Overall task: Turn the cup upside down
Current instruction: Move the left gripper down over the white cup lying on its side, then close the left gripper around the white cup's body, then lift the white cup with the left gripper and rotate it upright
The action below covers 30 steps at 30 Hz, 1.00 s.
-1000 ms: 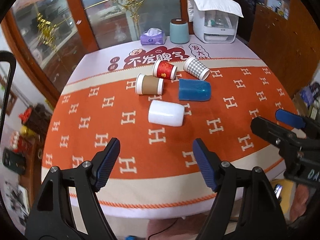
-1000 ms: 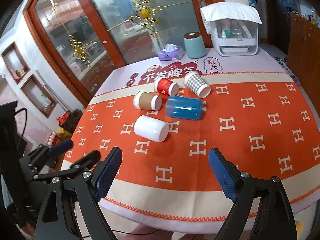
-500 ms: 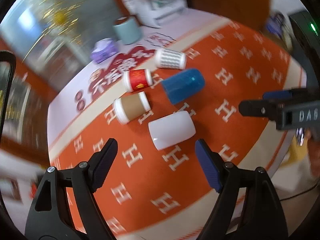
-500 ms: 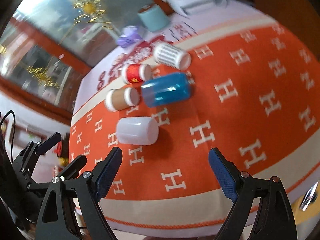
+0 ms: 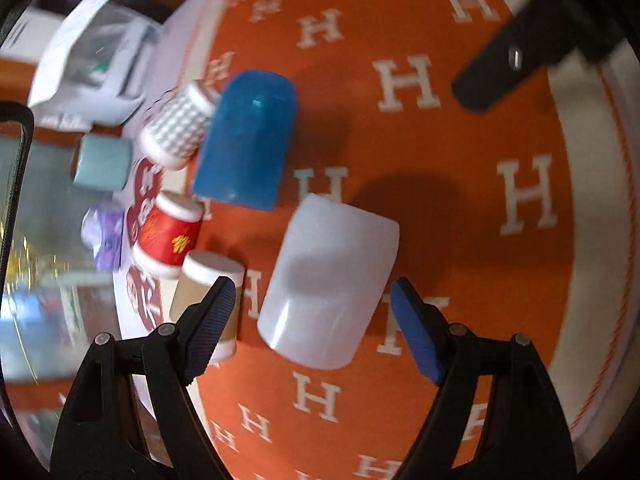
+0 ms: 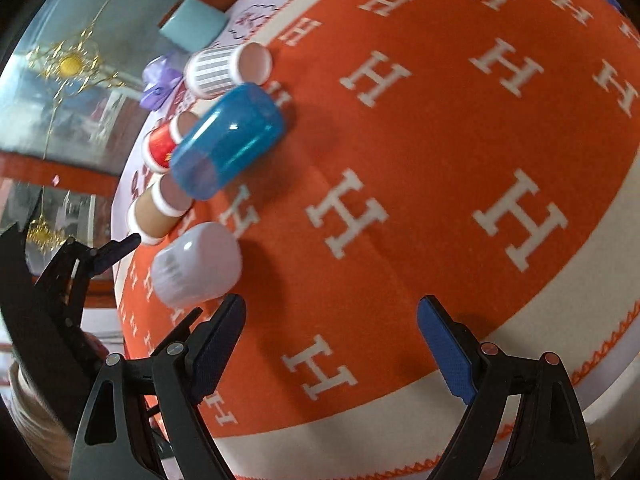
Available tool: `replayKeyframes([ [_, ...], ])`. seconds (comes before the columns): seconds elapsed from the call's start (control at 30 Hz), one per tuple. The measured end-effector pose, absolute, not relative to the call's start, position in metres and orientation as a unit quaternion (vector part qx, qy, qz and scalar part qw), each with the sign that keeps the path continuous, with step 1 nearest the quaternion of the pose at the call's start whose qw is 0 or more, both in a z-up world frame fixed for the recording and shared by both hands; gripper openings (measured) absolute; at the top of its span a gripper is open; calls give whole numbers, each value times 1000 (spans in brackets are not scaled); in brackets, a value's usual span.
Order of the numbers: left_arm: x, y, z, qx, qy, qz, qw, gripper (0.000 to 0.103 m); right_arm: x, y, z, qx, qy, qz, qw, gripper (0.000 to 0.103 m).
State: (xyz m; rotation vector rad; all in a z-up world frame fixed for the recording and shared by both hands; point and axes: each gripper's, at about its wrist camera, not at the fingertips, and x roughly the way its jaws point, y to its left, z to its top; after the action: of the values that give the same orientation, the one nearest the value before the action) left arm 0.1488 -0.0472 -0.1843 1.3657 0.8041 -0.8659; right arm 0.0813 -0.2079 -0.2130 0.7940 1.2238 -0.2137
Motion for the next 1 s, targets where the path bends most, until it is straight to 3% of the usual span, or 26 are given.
replayKeyframes([
  [0.13, 152, -49, -210, 613, 353, -392, 588, 76, 75, -209, -220, 374, 556, -111, 734, 89],
  [0.2, 152, -51, -220, 616, 355, -399, 579, 67, 72, -210, -222, 375, 553, -116, 735, 89],
  [0.47, 172, -56, -217, 564, 411, -411, 587, 65, 69, -208, -221, 375, 550, -121, 736, 89],
  [0.77, 211, -38, -178, 368, 599, -329, 631, 64, 73, -207, -204, 362, 550, -89, 747, 89],
  [1.0, 189, -16, -164, 204, 685, -247, 654, 64, 72, -211, -186, 331, 563, -42, 756, 89],
])
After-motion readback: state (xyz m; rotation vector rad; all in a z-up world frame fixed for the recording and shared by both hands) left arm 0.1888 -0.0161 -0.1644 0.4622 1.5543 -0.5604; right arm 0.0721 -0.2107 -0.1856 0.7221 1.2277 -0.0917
